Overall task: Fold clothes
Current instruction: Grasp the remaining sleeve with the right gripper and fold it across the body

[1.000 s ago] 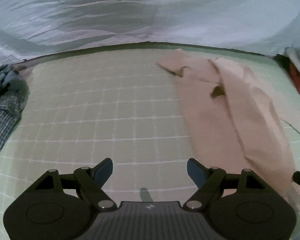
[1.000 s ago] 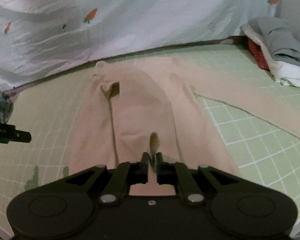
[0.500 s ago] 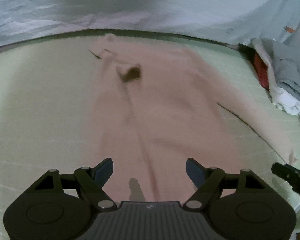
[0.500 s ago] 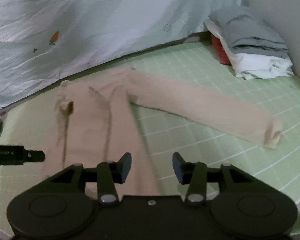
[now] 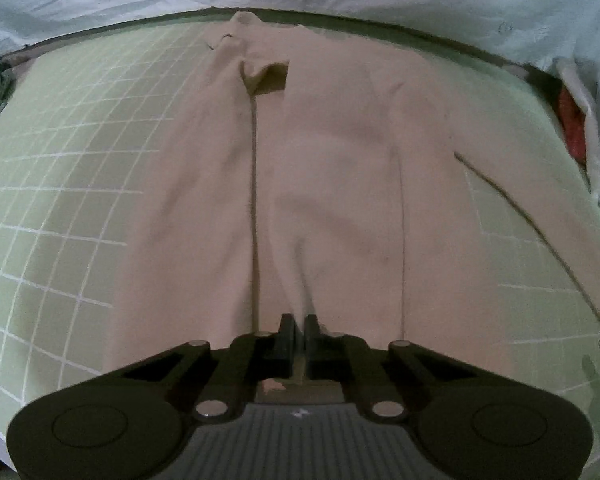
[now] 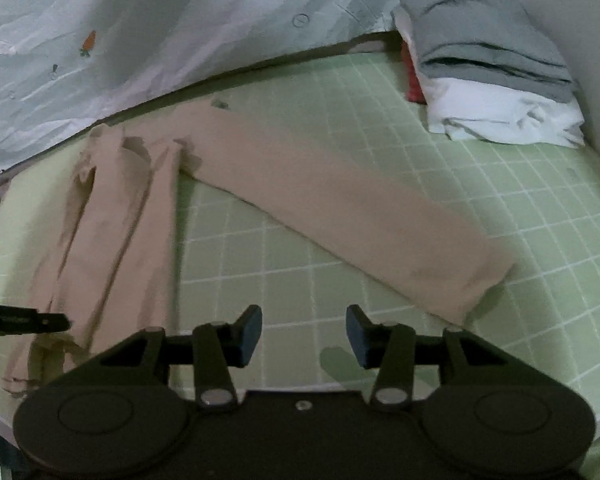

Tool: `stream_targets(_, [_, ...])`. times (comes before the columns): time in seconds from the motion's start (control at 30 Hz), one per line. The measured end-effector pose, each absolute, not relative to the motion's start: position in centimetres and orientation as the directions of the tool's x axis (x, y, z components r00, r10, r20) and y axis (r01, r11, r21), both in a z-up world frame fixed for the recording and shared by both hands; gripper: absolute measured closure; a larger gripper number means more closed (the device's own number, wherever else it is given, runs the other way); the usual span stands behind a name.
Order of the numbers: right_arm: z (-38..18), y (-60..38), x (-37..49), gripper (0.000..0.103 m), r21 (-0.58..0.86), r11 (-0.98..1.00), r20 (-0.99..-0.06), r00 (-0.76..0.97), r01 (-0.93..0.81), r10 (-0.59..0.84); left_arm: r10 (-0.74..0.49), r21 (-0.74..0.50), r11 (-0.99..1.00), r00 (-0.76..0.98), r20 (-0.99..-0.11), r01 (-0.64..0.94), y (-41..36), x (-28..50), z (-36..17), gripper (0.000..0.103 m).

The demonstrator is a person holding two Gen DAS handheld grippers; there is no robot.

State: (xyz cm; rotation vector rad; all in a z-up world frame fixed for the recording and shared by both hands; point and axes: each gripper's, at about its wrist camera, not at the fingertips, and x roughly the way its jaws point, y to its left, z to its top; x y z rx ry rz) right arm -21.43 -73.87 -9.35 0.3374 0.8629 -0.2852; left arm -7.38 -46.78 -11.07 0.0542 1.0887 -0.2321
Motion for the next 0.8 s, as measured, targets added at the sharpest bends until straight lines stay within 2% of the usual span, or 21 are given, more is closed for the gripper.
stream_targets(0.17, [-9.7,-74.5,-20.6,0.055,0.200,0.910,-0.782,0.619,0.363,-0.075,-0.190,-0.114,0.977,0.487,-0.853,0.180,-45.8,-8.4,-9.0,0.098])
stream_targets(0.33, [-10.0,-73.9,-19.3,0.056,0.218,0.920,-0.782,0.622,0.324,-0.034,-0.228,-0.215,0.973,0.526,-0.819,0.086,-42.3,-9.3,-6.1,0.098])
stream_targets(0.57, [-10.5,-72.2,-18.1,0.055,0.213,0.933,-0.801,0.599,0.290,-0.003,-0.115,-0.194,0.971,0.437,-0.892,-0.141,-36.0,-9.6,-9.6,0.098])
stream_targets(0.67, [-10.4,-71.9,-18.0,0.055,0.199,0.931,-0.810,0.587,0.304,-0.018,-0.124,-0.200,0.967,0.402,-0.907,-0.154,-35.5,-9.7,-11.2,0.097])
stream_targets(0.8, [-10.2,-71.8,-17.8,0.054,0.184,0.927,-0.812,0.582,0.326,-0.044,-0.092,-0.134,0.988,0.389,-0.917,-0.082,-36.9,-9.2,-11.0,0.094])
